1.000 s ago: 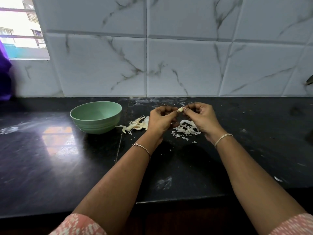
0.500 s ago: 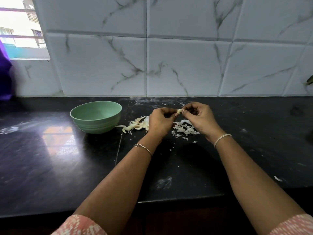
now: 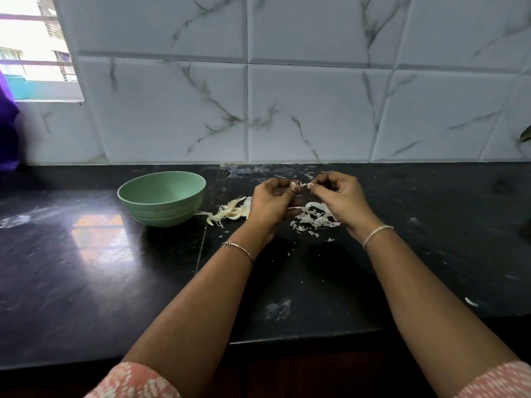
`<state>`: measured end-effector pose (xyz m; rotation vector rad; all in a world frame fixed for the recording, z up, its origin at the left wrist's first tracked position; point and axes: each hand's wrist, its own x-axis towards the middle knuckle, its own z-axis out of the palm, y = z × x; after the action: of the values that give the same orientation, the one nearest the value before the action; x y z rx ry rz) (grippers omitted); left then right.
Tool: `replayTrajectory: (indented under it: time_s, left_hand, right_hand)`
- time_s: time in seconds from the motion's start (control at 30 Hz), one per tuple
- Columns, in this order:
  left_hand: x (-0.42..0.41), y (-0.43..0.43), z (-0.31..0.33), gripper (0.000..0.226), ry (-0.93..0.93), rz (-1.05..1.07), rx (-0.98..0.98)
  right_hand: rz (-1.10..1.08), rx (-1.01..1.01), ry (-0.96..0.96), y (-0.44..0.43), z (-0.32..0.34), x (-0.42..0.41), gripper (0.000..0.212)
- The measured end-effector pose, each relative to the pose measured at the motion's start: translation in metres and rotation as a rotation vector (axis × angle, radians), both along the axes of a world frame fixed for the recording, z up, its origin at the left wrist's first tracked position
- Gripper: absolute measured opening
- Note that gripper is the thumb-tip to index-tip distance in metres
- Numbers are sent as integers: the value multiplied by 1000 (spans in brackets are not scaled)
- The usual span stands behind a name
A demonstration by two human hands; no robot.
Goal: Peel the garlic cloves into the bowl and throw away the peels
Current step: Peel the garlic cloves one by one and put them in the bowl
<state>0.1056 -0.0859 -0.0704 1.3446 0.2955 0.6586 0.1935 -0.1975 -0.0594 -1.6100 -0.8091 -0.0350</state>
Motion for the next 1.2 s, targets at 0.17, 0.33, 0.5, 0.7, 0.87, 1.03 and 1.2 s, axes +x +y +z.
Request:
replayTrajectory:
  time_s: [0.17, 0.33, 0.5, 0.7, 0.87, 1.03, 1.2]
  left_hand:
    - [-2, 2, 3, 15, -44, -34, -166]
    - [-6, 0, 5, 12, -58, -107, -214]
    - [-8, -2, 6, 10, -51, -85, -207]
    - [-6, -3, 4, 12, -53, -26, -134]
    - [-3, -2, 0, 15, -37, -15, -7]
    - [0, -3, -1, 13, -23, 42, 136]
    - [0, -1, -2, 18, -23, 45, 157]
  right_hand:
    - [-285, -321, -132, -9, 0, 6, 14]
    - [-263, -588, -318, -14, 1, 7, 18]
    - [-300, -535, -358, -14, -1, 8, 23]
    - [-101, -218, -223, -7, 0, 3, 14]
    - [-24, -78, -199, -1, 0, -6, 11]
    - [-97, -61, -212, 3, -3, -5, 14]
    - [-130, -103, -284, 2, -3, -3, 9]
